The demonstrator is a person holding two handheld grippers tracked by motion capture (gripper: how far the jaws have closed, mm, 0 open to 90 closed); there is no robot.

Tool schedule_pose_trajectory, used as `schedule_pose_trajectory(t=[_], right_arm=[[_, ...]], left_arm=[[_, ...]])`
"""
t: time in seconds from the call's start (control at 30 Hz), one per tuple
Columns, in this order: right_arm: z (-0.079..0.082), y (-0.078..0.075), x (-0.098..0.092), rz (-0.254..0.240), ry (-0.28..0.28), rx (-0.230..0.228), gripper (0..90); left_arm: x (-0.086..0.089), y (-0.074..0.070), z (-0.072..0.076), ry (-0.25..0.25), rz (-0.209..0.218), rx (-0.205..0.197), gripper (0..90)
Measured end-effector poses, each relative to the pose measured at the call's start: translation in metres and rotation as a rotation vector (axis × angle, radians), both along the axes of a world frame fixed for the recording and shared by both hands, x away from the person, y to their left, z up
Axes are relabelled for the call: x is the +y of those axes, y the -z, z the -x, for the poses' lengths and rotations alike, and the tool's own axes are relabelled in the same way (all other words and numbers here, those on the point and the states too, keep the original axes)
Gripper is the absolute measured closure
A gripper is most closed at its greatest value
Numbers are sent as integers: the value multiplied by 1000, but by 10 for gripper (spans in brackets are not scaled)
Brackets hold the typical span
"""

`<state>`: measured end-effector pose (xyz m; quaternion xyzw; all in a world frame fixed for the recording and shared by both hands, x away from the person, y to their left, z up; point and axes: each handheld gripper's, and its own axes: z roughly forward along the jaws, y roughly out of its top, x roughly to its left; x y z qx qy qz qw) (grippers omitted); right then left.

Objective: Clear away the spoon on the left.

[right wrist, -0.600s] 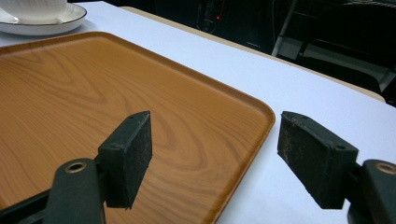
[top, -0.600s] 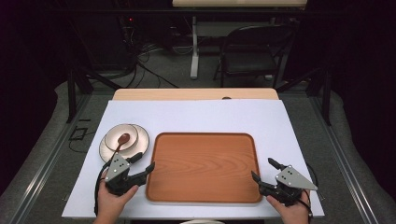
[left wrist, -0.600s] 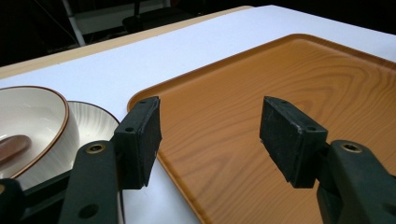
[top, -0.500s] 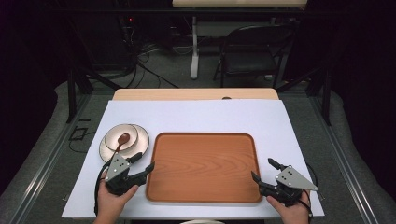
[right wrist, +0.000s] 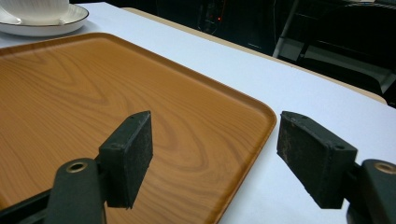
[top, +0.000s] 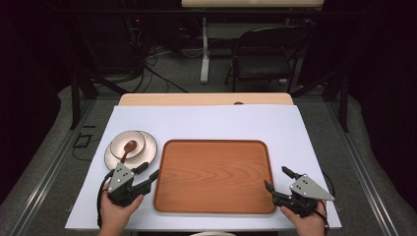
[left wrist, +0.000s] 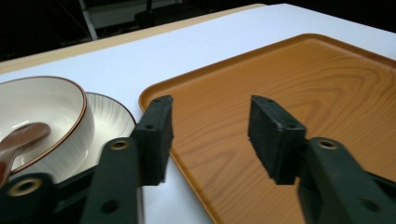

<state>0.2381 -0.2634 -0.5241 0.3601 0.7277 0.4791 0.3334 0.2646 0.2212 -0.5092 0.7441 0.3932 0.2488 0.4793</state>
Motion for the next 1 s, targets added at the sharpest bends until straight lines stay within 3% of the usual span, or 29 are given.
schedule_pose_trajectory(t=[0.17, 0.27, 0.5, 0.67, 0.9, 1.0], right_arm=[[0, 0, -1, -1, 1, 1, 269], [0, 0, -1, -1, -1, 1, 270], [-1, 0, 1, -4, -9, 8, 270], [-2, 0, 1, 0, -14, 6, 271], [-2, 0, 1, -5, -15, 8, 272], [-2, 0, 1, -1, -17, 8, 272]], left_arm=[[4, -2, 1, -56, -13, 8, 670], [9, -2, -1, -101, -6, 32, 716], [15, -3, 0, -152, 1, 42, 846], [18, -3, 0, -179, 3, 47, 890], [19, -3, 0, -226, -61, 42, 900], [21, -3, 0, -234, -68, 42, 900]])
